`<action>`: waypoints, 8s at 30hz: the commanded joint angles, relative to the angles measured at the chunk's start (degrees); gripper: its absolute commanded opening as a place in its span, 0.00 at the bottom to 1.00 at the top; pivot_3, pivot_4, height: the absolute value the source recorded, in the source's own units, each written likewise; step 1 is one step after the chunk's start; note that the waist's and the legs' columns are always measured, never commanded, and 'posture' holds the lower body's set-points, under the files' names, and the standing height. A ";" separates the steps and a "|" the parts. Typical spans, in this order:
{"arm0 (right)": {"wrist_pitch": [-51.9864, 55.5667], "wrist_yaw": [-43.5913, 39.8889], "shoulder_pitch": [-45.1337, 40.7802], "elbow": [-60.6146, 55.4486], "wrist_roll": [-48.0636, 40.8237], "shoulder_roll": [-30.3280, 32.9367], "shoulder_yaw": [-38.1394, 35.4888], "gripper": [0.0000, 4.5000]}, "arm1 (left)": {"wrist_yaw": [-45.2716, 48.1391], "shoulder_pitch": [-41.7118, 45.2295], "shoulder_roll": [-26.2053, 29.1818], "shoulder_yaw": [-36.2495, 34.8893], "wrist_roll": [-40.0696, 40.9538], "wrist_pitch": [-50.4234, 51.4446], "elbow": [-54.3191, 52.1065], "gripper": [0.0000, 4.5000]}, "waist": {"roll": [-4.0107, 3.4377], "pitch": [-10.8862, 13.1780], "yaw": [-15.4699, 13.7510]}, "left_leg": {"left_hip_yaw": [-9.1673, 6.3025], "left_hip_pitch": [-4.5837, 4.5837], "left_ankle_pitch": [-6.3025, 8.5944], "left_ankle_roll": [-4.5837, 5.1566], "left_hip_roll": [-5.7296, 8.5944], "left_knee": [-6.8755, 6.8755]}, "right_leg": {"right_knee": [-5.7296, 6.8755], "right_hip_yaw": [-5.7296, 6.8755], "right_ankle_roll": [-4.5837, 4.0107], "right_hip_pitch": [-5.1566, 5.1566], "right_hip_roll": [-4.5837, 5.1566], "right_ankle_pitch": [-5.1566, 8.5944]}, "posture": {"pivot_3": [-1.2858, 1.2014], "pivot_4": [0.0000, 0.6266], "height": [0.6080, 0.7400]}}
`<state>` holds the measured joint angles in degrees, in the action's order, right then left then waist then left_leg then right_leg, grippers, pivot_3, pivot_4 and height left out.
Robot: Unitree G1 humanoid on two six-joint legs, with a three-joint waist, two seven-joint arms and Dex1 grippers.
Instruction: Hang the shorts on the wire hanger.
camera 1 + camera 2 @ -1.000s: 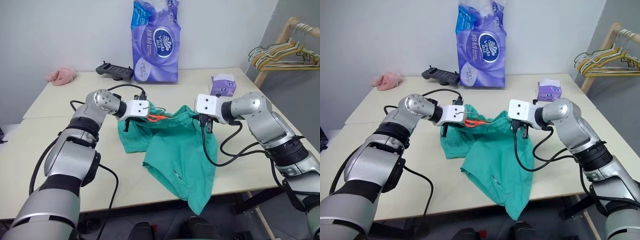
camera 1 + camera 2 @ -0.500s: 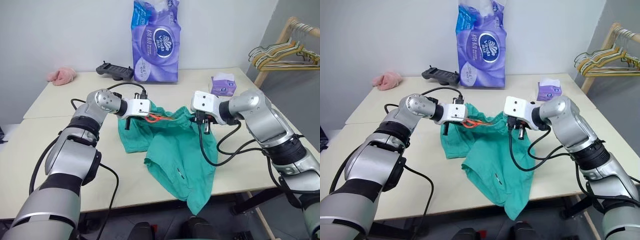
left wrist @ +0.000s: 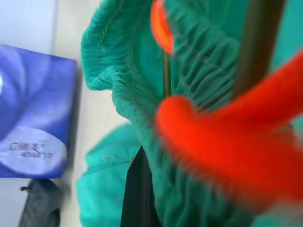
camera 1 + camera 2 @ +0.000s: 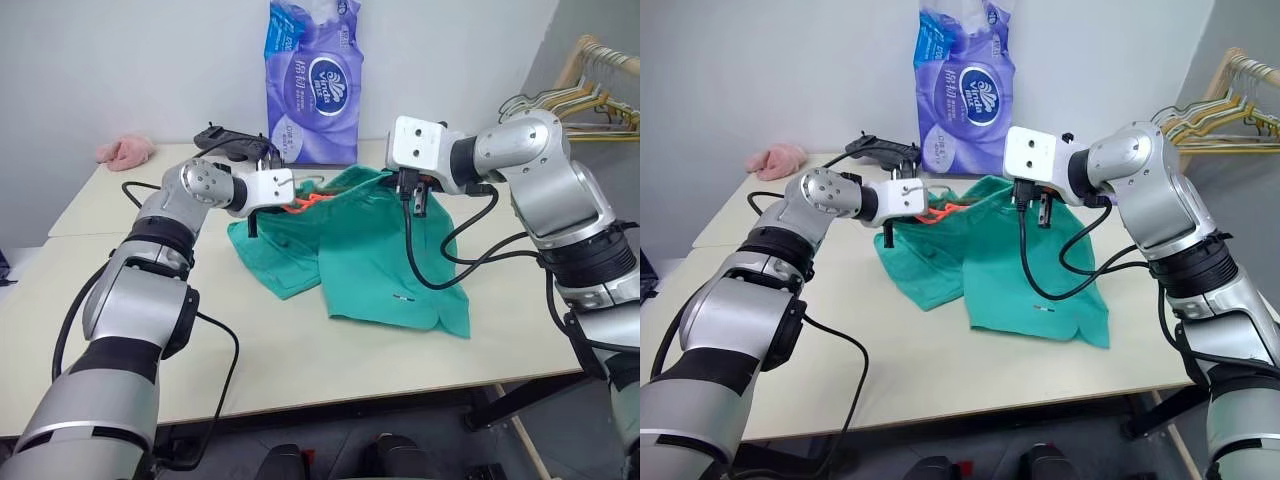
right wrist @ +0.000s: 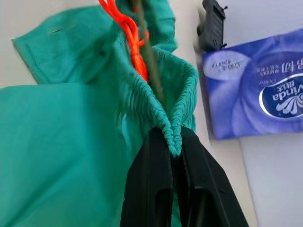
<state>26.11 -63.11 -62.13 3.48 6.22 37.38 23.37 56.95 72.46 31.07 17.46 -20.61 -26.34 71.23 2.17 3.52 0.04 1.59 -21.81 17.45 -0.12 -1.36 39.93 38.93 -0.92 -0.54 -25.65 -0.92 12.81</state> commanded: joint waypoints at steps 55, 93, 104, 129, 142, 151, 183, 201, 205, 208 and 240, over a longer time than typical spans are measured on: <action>-20.09 6.14 -4.25 25.59 16.76 -8.05 5.62 1.00 | 2.25 -1.85 -0.01 0.96 -0.59 -2.76 -4.51 0.00 | -0.03 0.01 -0.05 | 0.05 -0.06 -0.01 -0.01 -0.07 -0.01 | 0.05 -0.05 -0.01 -0.12 0.01 -0.01 | 0.53 0.02 1.00; -23.15 10.70 -1.57 32.74 17.83 -10.07 0.90 0.00 | 7.19 -3.56 3.37 -0.23 1.97 -5.16 -9.13 0.59 | -0.05 -0.01 0.05 | 0.04 -0.07 -0.02 -0.03 -0.09 -0.01 | 0.07 -0.15 -0.02 -0.11 0.05 -0.01 | 0.54 0.00 1.00; -16.39 8.12 2.97 31.10 12.11 -9.71 -3.21 0.00 | 10.95 -6.15 9.12 -3.01 6.59 -2.54 -16.13 1.00 | -0.06 -0.02 0.04 | 0.00 -0.07 -0.01 -0.02 -0.10 -0.02 | 0.07 -0.15 -0.02 -0.11 0.05 -0.01 | 0.54 0.00 1.00; 31.67 41.05 16.59 0.90 -11.80 -18.03 -47.93 0.00 | -5.73 -28.30 -16.87 -14.59 40.95 43.56 -65.32 1.00 | -0.63 -0.69 -0.11 | -0.46 0.01 -0.02 -0.03 0.03 0.04 | 0.02 -0.21 0.00 0.12 0.21 -0.03 | 0.49 0.00 1.00; 29.70 62.52 21.52 -8.00 -14.72 -17.93 -65.40 0.00 | -3.42 -21.82 -23.04 -11.68 38.92 35.19 -54.69 1.00 | -1.66 -1.32 3.99 | -0.10 0.02 0.00 0.00 -0.01 -0.30 | -0.15 -0.42 0.10 0.22 0.06 0.05 | 0.44 0.00 1.00; 26.74 71.43 24.12 -6.68 -13.94 -13.32 -69.98 0.00 | -1.84 -20.01 -27.12 -9.97 38.48 32.32 -51.75 1.00 | -1.99 -1.46 6.60 | -0.12 0.09 0.07 0.12 0.02 -0.39 | -0.29 -0.54 0.21 0.30 0.01 0.15 | 0.43 0.00 1.00; 34.19 85.28 27.26 -11.77 -15.44 -16.74 -73.81 0.00 | -0.95 -12.64 -40.01 -6.87 40.38 30.45 -48.49 1.00 | -2.27 -1.60 9.53 | 0.35 1.36 0.57 1.00 1.03 -0.93 | -0.98 -2.97 1.72 1.68 -0.03 1.02 | 0.43 0.02 1.00; 28.07 78.76 29.31 7.81 -13.66 1.85 -73.61 0.00 | -1.60 -10.99 -44.50 -5.83 41.96 31.06 -47.07 1.00 | -2.17 -1.24 10.52 | 0.39 1.39 0.58 1.02 1.78 -1.04 | -0.98 -4.20 2.37 1.75 -0.04 1.33 | 0.42 0.03 1.00; 25.06 75.80 29.20 14.48 -14.11 5.86 -72.32 0.00 | -3.11 -9.80 -45.48 -5.84 41.71 29.42 -44.62 1.00 | -2.16 -1.19 11.36 | 0.51 1.95 0.75 1.31 1.84 -1.16 | -1.16 -4.50 2.60 2.33 -0.05 1.48 | 0.42 0.03 1.00; 22.01 71.70 28.22 20.00 -15.04 9.28 -70.48 0.00 | -5.24 -9.18 -46.21 -5.13 40.22 27.33 -42.40 1.00 | -2.15 -1.19 11.59 | 0.63 1.97 0.81 1.39 1.88 -1.15 | -1.23 -4.68 2.69 2.37 -0.05 1.53 | 0.42 0.03 1.00; 0.63 65.76 16.39 64.13 -17.11 27.44 -58.52 0.00 | -12.61 -9.40 -48.90 -1.19 39.55 22.95 -39.68 1.00 | -2.08 -1.10 12.64 | 0.76 1.96 0.84 1.40 2.00 -1.21 | -1.49 -5.04 2.84 2.47 -0.02 1.55 | 0.43 0.03 1.00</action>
<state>29.31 3.43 -44.47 68.91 -10.31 62.85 -35.50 43.76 61.50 -8.57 16.32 17.69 -2.61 34.01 0.09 2.43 12.68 2.35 -19.85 18.30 1.28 0.63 38.72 37.43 -5.95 2.30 -23.18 -0.94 14.36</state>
